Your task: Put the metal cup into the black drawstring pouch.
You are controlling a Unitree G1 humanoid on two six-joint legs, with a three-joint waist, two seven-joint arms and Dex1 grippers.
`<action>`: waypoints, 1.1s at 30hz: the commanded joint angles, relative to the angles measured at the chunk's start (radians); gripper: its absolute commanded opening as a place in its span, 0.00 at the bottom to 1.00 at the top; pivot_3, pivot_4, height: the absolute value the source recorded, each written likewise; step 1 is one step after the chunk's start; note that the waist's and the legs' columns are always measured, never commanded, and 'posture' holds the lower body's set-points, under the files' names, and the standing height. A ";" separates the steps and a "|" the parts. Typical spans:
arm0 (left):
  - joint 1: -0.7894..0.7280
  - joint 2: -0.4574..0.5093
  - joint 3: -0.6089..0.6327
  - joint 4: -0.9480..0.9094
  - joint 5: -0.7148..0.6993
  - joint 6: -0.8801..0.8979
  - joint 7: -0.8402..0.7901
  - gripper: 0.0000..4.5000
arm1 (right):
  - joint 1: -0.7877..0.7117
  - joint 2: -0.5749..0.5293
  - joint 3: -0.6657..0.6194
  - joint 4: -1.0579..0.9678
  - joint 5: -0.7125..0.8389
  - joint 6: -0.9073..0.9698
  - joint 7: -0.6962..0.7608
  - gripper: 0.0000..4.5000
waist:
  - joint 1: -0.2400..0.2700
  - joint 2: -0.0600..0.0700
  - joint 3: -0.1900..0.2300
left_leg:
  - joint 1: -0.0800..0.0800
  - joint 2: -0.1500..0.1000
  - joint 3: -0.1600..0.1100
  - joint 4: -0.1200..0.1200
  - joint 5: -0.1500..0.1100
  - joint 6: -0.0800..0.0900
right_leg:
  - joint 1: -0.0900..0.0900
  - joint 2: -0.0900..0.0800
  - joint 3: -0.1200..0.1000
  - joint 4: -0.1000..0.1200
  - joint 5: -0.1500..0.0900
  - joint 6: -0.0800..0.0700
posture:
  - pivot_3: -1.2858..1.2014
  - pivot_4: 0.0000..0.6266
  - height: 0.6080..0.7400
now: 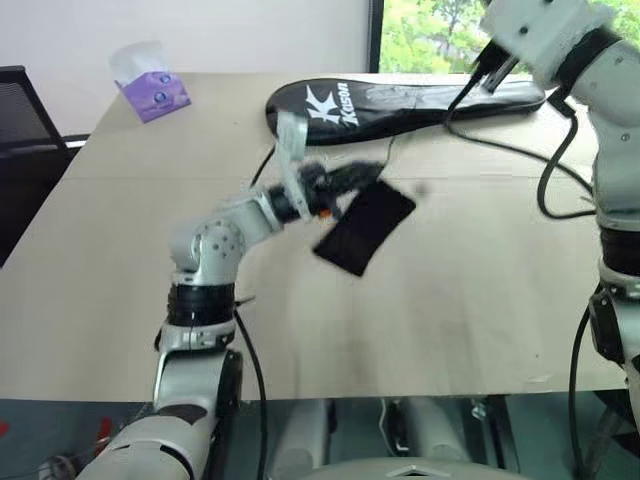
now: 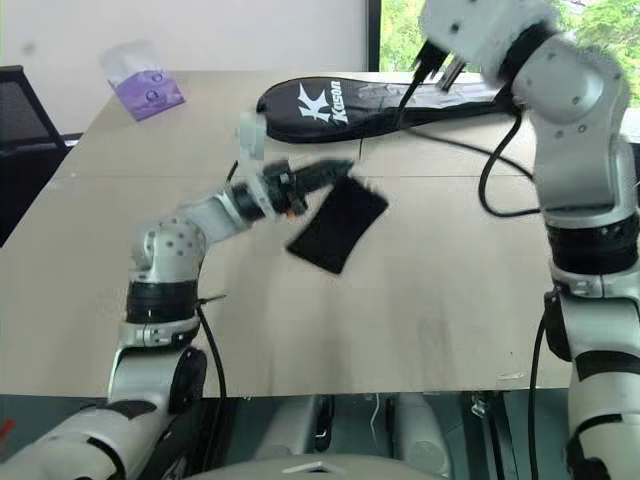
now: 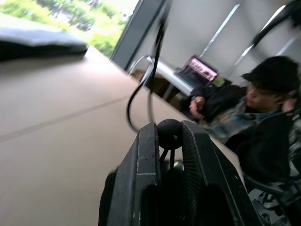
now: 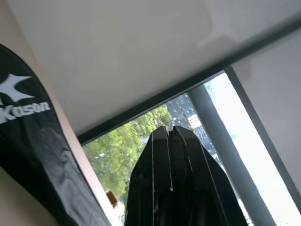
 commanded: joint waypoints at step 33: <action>0.040 0.061 0.135 -0.012 -0.044 0.078 0.180 0.99 | 0.617 0.543 -0.122 -0.454 0.687 0.897 -0.141 1.00 | -0.004 0.000 0.000 | 0.001 0.000 -0.001 0.001 -0.003 0.005 | 0.001 0.002 -0.001 0.002 0.000 0.000 | 0.52 0.24 1.00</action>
